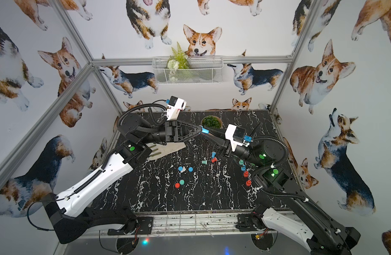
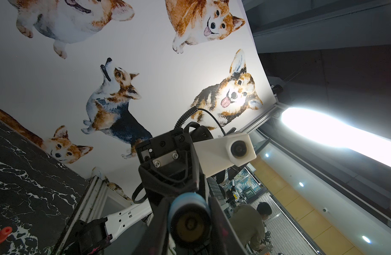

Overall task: Close the stamp cap
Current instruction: Pick up the stamp from the center of the board, then close the cover of the stamp.

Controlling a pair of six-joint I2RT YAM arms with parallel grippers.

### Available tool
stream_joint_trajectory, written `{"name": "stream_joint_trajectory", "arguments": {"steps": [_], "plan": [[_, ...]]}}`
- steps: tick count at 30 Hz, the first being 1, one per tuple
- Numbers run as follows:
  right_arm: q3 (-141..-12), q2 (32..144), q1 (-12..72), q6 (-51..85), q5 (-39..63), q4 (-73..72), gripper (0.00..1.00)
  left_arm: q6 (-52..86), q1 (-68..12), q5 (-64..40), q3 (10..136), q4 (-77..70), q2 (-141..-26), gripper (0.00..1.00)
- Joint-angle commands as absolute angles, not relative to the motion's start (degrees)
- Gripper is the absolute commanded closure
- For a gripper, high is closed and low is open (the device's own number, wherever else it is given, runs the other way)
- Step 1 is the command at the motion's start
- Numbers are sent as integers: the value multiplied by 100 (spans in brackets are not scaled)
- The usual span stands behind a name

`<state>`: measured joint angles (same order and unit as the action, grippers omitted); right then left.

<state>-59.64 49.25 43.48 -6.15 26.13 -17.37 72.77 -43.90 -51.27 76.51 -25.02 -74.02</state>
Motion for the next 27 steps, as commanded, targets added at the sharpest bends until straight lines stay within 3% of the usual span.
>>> {"name": "stream_joint_trajectory", "arguments": {"steps": [1,5,10,20,27], "plan": [[-5985,4943,4354,-503,2471,-1872,88,7173,-4356,-5232,7719,-2450,-7401,85],[-6090,4966,4356,-453,2314,-1436,91,6260,-4122,-4917,7854,-1110,-7224,64],[-6107,4937,4359,-507,2140,-675,92,5547,-3546,-4333,7909,55,-7032,48],[-6042,5300,4359,-347,2033,547,94,4537,-2130,-3720,8081,1430,-7442,44],[-5570,5439,4390,191,2060,966,97,4019,-1682,-3672,8015,1935,-7787,44]]}}
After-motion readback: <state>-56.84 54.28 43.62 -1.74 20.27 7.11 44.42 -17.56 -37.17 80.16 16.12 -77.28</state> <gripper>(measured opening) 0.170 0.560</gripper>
